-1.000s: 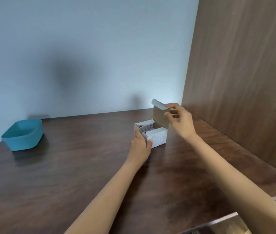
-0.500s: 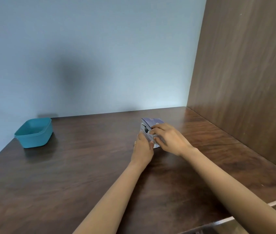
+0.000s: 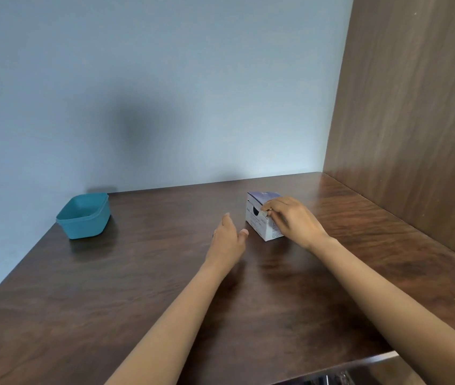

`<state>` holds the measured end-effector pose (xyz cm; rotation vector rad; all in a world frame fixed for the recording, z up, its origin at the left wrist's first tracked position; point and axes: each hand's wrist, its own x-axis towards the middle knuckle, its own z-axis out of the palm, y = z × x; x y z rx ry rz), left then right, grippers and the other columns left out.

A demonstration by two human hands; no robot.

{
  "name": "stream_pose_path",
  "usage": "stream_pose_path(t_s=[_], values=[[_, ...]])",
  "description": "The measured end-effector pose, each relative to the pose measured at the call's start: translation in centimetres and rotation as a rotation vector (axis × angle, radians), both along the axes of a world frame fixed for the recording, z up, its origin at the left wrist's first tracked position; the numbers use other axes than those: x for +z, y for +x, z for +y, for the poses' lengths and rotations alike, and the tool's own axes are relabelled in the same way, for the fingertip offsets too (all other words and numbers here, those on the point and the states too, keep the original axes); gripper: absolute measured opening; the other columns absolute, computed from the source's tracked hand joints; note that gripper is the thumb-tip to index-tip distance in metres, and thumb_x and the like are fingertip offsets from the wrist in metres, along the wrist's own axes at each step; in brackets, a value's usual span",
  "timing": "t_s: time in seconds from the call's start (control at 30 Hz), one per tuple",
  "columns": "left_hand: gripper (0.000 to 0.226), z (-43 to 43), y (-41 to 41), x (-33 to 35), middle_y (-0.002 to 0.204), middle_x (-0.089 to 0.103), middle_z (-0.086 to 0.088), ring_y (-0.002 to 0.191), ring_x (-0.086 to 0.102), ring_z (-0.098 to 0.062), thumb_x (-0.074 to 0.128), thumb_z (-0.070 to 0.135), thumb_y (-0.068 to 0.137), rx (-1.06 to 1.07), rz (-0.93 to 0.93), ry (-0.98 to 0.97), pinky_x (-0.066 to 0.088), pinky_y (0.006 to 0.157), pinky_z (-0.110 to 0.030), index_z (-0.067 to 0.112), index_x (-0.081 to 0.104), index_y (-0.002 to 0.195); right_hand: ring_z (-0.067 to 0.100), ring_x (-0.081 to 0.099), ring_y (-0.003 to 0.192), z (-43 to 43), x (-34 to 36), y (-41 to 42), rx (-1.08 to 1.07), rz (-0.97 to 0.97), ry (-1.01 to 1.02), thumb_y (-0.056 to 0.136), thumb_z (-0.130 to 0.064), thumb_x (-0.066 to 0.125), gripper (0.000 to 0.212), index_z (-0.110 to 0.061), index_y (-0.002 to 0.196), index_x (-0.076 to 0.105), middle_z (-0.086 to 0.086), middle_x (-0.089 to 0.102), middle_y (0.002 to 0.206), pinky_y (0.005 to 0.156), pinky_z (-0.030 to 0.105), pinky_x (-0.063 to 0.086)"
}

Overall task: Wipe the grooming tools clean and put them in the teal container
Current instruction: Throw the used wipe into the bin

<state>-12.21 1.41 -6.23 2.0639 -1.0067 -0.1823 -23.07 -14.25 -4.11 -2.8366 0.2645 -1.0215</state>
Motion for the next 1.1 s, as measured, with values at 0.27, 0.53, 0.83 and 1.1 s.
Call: stream_pose_path(t_s=[0.27,0.53,0.83,1.1], values=[[0.060,0.0,-0.7,0.0,0.150,0.032,-0.021,0.139,0.029,-0.034,0.048,0.023,0.098,-0.040,-0.012,0.012,0.026,0.111,-0.037,-0.004,0.021,0.145,0.029,0.062,0.094,0.4,-0.8,0.0,-0.038,0.069,-0.018,0.087,-0.011,0.055,0.022,-0.014,0.103,0.070,0.004,0.071,0.099,0.085,0.034,0.049],[0.063,2.1,2.8,1.2,0.149,0.031,-0.021,0.140,0.026,-0.031,0.054,0.024,0.094,0.101,-0.121,-0.102,0.019,0.112,-0.031,-0.005,0.026,0.143,0.031,0.047,0.124,1.4,-0.6,-0.9,-0.147,-0.037,0.060,0.088,-0.037,0.052,0.050,-0.018,0.135,0.052,0.012,0.047,0.143,0.102,0.039,0.036],[0.089,10.4,11.4,2.0,0.154,0.000,-0.033,0.143,0.005,-0.047,0.065,0.039,0.086,0.667,-0.323,0.023,0.014,0.115,-0.053,0.003,0.012,0.148,0.045,0.009,0.141,2.2,-2.5,1.2,-0.419,0.272,0.112,0.090,-0.056,0.047,0.063,-0.037,0.147,0.026,0.009,0.000,0.160,0.106,0.053,0.027],[0.081,15.1,17.9,1.4,0.153,-0.013,-0.034,0.140,-0.005,-0.055,0.072,0.036,0.081,0.879,-0.267,0.097,0.011,0.116,-0.058,0.001,0.030,0.141,0.045,0.010,0.141,3.0,-3.2,5.0,-0.457,0.238,0.107,0.090,-0.056,0.046,0.061,-0.035,0.145,0.031,0.013,0.014,0.158,0.104,0.054,0.030]])
